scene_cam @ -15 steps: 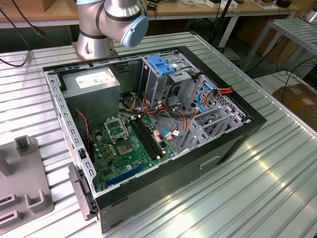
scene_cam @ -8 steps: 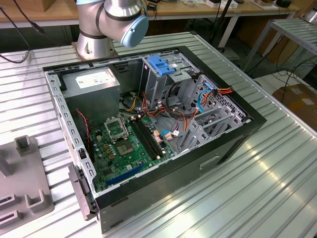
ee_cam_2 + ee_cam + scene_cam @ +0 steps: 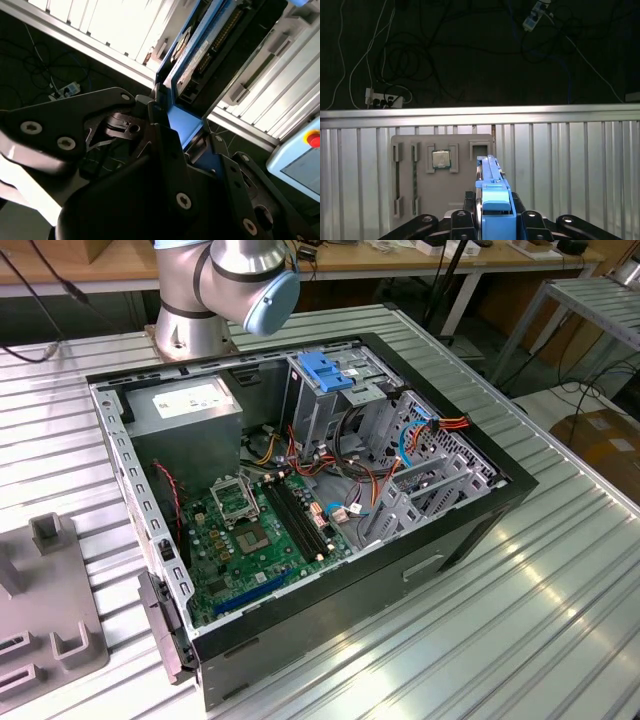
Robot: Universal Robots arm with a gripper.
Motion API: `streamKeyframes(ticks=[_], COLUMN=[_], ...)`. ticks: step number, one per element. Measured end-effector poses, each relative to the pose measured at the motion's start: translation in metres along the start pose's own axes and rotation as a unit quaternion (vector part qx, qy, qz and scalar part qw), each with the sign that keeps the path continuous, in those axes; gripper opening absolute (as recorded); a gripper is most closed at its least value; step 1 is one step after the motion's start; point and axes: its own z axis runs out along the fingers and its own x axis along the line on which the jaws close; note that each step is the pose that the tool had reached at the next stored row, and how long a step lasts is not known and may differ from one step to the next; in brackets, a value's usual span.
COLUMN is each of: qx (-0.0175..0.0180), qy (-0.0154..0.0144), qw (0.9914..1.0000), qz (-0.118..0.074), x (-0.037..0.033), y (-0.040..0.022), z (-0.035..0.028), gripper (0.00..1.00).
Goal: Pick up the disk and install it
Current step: 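Pick up the disk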
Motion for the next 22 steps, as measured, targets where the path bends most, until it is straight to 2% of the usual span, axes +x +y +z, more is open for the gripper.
streamKeyframes(ticks=[5, 15, 22], qx=[0.0, 0.0, 0.0], qy=[0.0, -0.0005, -0.0007], qw=[1.0, 1.0, 1.0], qz=[0.0, 0.0, 0.0], x=[-0.0002, -0.0007, -0.001], y=[0.0, 0.0002, 0.0003], z=[-0.0076, -0.0305, -0.0403], gripper=[0.37, 0.37, 0.37])
